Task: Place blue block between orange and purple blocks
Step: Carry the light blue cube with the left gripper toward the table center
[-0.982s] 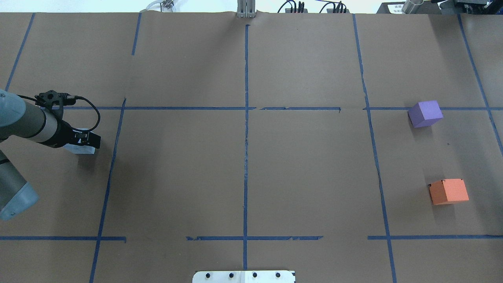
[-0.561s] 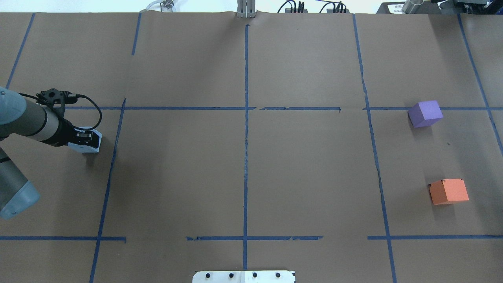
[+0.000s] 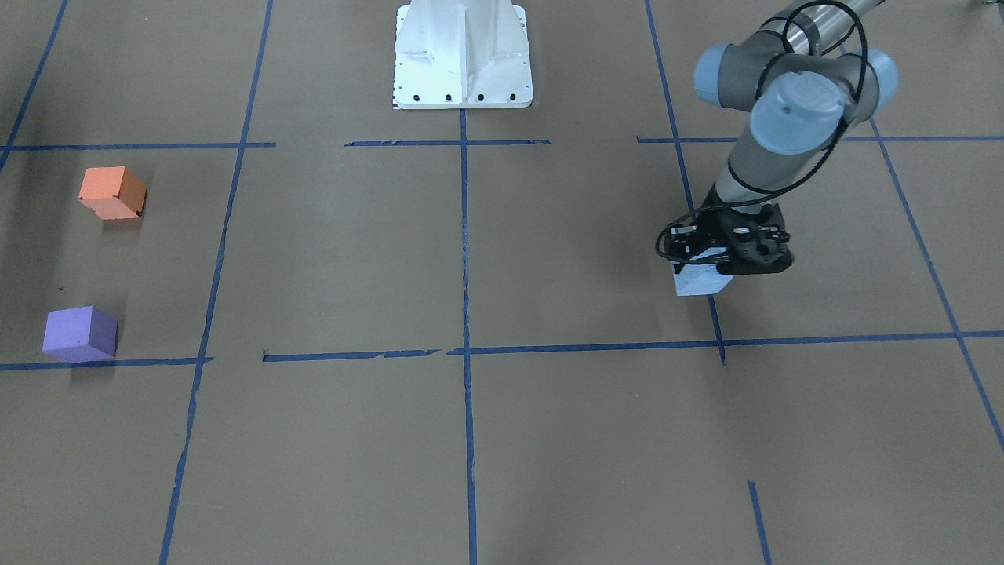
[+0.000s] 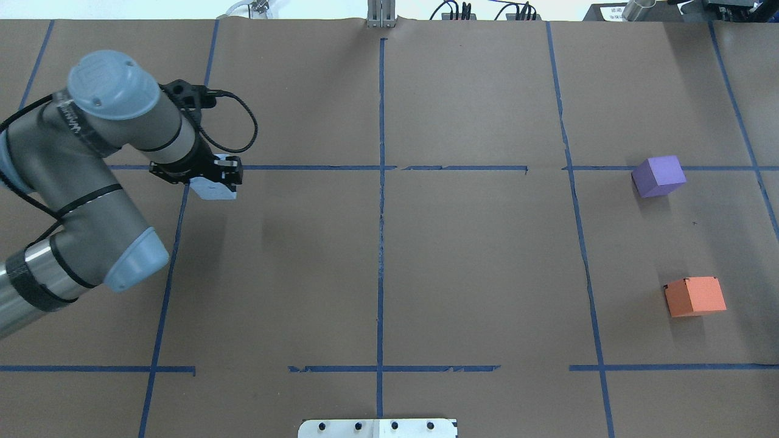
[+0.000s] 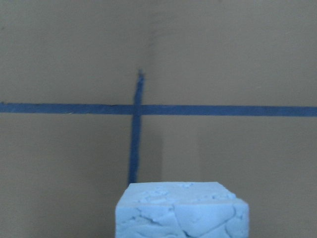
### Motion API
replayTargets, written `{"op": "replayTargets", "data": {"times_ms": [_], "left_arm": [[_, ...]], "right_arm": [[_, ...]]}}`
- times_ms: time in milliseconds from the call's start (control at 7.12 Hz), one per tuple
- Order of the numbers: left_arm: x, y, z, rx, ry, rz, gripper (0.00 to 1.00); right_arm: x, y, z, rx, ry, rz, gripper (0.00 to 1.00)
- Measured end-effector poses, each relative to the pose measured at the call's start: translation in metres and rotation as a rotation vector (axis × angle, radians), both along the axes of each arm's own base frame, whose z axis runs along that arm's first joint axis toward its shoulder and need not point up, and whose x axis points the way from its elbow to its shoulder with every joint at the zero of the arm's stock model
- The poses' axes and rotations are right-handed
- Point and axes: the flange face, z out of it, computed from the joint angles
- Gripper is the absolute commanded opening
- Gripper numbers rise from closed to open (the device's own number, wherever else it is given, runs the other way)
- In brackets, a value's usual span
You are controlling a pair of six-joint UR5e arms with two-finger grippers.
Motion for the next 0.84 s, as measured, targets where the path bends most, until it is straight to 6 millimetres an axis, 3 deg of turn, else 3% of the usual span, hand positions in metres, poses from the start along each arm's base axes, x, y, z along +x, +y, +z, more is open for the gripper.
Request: {"op": "replayTargets", "data": {"times_ms": [281,561,702,842], "left_arm": [[0.077,0.022,-0.071,-0.011,0.038,-0.002,0.27],[0.162,0.039,-0.118,-0.034,0.031,-0.039,0.28],[0.193,0.045,-0.127,-0.038,0.032,-0.039,0.37],[0.212,0.049,-0.125,-0.039,0.032,-0.033,0.64]], "right_arm": [[0.0,0.0,0.0,0.0,0.0,0.0,1.0],[0.0,0.0,0.0,-0.001,0.0,0.0,1.0],[0.0,0.0,0.001,-0.002,0.001,0.0,1.0],[0.0,0.0,0.002,-0.004,0.001,0.0,1.0]]}}
